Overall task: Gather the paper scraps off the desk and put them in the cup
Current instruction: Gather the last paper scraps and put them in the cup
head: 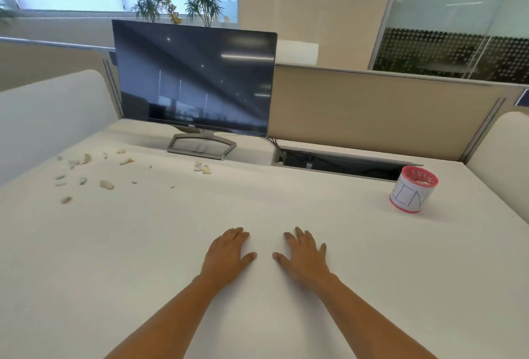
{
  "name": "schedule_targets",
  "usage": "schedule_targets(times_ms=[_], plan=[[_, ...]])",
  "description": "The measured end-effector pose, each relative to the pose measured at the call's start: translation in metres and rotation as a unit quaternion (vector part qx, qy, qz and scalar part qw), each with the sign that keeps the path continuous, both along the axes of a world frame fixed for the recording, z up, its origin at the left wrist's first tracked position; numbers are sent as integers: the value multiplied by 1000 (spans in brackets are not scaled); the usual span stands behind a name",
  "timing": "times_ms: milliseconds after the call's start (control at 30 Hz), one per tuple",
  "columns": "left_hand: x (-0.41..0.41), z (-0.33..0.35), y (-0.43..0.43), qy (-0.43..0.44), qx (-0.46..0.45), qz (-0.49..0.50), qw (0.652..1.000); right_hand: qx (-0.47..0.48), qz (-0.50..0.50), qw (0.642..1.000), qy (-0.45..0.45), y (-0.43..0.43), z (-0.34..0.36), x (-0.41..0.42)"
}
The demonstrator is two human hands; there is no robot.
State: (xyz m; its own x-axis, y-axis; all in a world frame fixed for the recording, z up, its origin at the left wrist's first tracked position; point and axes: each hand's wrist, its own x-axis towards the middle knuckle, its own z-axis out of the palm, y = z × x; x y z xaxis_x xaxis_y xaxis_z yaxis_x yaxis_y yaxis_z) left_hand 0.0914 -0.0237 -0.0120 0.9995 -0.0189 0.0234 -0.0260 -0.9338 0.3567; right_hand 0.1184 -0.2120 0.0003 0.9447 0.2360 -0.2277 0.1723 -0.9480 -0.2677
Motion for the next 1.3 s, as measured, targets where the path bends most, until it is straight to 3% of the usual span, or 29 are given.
schedule_targets(times_ms=[533, 700, 833, 1033, 1300], plan=[[-29, 8, 258, 15, -11, 190, 982, 39, 104, 994, 1, 205, -3, 15], [-30, 6, 313, -47, -109, 320, 940, 91, 87, 992, 24, 265, 2, 34], [-16, 5, 340, -47, -153, 375, 913, 123, 56, 990, 44, 304, 8, 56], [27, 11, 355, -26, -177, 335, 925, 107, -2, 990, 88, 346, 22, 95], [70, 10, 337, -28, -146, 200, 968, 66, 47, 993, 81, 392, 21, 106]])
